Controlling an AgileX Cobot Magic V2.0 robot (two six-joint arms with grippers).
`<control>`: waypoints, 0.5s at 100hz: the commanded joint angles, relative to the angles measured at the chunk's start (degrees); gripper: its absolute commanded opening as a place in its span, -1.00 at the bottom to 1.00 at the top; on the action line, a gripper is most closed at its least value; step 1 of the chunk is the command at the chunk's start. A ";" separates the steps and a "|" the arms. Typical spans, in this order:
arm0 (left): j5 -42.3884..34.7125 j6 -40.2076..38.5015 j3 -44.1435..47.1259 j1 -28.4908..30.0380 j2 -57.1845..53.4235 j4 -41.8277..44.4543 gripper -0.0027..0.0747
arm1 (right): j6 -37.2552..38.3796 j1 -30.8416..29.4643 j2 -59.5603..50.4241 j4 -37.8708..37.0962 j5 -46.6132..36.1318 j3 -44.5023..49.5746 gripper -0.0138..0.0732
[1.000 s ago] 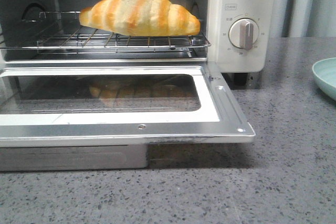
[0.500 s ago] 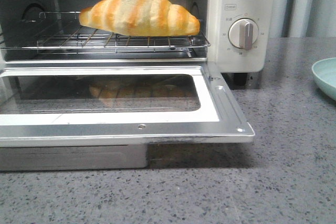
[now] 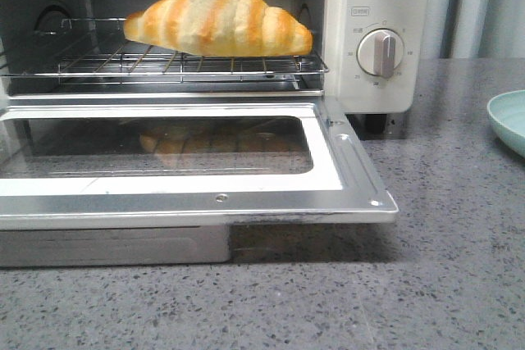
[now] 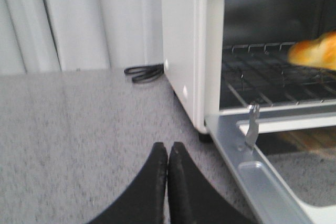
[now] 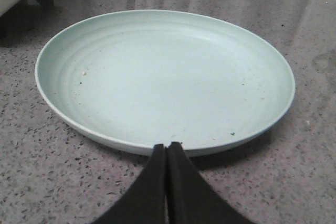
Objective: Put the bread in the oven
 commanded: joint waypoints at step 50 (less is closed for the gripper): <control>3.31 -13.97 2.08 4.25 -1.76 9.16 -0.99 | -0.41 -0.37 -1.10 0.23 -1.51 0.69 -0.86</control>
